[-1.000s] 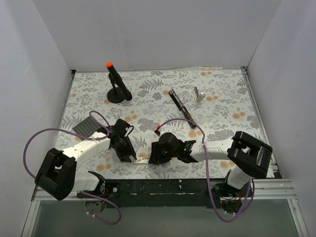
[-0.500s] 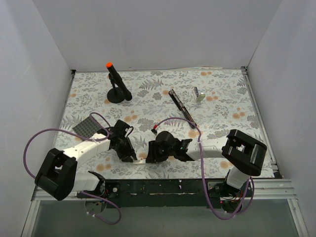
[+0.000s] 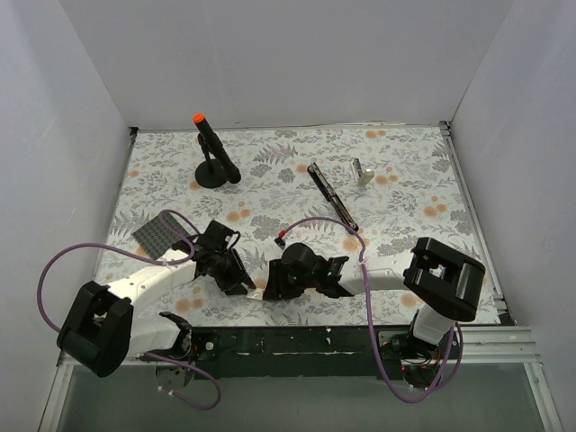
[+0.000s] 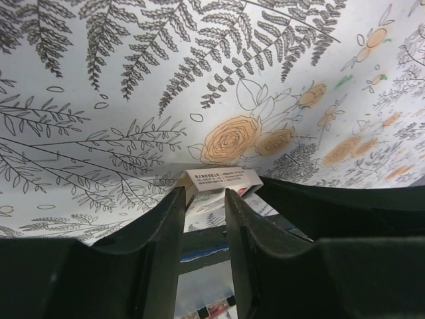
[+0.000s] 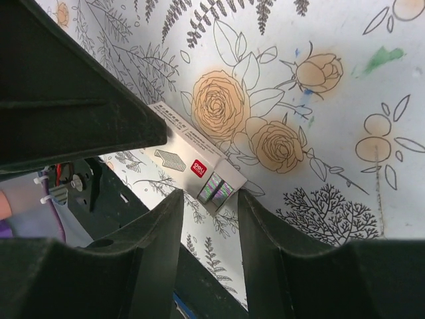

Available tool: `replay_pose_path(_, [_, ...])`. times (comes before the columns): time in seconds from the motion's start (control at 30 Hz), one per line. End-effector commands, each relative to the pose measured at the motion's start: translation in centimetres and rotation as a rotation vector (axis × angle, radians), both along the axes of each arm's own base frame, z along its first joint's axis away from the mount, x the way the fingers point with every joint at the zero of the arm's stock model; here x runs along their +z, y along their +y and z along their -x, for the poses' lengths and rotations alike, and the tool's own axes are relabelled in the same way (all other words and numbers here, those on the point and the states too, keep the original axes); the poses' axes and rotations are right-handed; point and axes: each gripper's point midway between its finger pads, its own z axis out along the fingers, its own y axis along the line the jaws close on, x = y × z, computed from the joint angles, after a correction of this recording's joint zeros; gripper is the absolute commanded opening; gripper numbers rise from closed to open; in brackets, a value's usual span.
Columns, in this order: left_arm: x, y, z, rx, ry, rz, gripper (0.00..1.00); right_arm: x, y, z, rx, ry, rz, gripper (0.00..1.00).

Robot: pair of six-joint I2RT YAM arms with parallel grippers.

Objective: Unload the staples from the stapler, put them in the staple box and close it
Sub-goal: Close the staple box at the center of the board.

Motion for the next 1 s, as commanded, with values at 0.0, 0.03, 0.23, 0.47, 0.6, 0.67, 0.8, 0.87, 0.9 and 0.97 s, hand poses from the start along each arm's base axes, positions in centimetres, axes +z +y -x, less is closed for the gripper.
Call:
replay_pose_path(0.0, [1.2,-0.4,-0.6,0.02,-0.032,0.022,0.31,1.6,0.7,-0.2,-0.035,-0.015,-0.065,0.47])
replay_pose_path(0.03, [1.1,0.0,-0.5,0.018,-0.032,0.0,0.32,1.5,0.5,-0.4,-0.037,-0.026,-0.06,0.47])
replay_pose_path(0.23, [0.3,2.2,-0.1,0.013,-0.017,-0.135,0.35,1.9,-0.1,-0.9,-0.063,-0.057,-0.043,0.55])
replay_pose_path(0.47, [-0.1,2.3,-0.2,-0.031,0.0,-0.159,0.35,2.4,0.0,-0.7,-0.042,-0.079,-0.004,0.92])
replay_pose_path(0.6, [-0.7,3.7,-0.1,-0.034,0.005,-0.241,0.31,4.5,-0.7,-1.5,-0.057,-0.222,0.018,0.97])
replay_pose_path(0.67, [-0.6,4.5,-0.2,-0.035,0.001,-0.289,0.31,4.6,-2.2,-2.1,-0.082,-0.276,0.074,0.97])
replay_pose_path(0.8, [-0.7,4.9,-0.1,-0.042,0.016,-0.319,0.29,5.2,-4.8,-4.0,-0.206,-0.336,0.122,0.98])
replay_pose_path(0.87, [-0.7,4.8,-0.1,-0.035,0.018,-0.316,0.28,5.4,-4.9,-3.9,-0.144,-0.359,0.121,0.98])
replay_pose_path(0.9, [-0.7,4.6,-0.1,-0.036,0.019,-0.301,0.27,5.5,-4.7,-3.3,-0.069,-0.351,0.107,0.98])
replay_pose_path(0.97, [-0.5,3.5,-0.3,-0.036,0.004,-0.243,0.27,6.6,-3.8,-3.0,0.004,-0.391,0.06,0.98])
